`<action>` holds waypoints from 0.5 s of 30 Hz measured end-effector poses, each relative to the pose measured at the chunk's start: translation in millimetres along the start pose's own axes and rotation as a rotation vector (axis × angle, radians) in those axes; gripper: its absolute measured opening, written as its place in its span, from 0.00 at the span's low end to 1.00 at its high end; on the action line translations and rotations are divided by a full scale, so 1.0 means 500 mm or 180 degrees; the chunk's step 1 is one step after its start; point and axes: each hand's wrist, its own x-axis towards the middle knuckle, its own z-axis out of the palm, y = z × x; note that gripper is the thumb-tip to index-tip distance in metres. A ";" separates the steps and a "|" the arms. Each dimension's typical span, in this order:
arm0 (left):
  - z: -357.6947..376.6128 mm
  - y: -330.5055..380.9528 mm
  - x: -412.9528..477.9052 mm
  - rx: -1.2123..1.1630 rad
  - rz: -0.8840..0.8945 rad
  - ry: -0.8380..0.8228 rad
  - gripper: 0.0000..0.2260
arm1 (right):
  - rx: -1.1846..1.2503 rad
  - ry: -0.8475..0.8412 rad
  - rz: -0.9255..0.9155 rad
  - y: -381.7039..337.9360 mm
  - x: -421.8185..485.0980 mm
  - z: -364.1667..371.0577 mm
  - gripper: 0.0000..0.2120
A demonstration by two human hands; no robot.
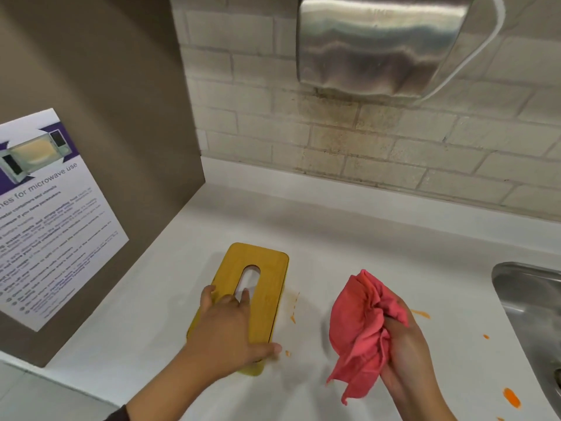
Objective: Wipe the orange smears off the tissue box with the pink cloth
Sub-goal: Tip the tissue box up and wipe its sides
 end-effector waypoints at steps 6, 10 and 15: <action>0.046 0.049 -0.007 -0.0110 -0.0461 0.0460 0.39 | 0.0365 0.0012 0.0281 0.028 -0.016 -0.001 0.19; 0.021 -0.007 -0.024 -0.1964 -0.0468 0.0502 0.35 | 0.0561 -0.0026 0.0500 0.039 -0.015 -0.002 0.14; 0.005 -0.091 -0.038 -0.4135 -0.0496 -0.0057 0.18 | -0.0649 0.0136 -0.0201 0.057 -0.005 0.033 0.15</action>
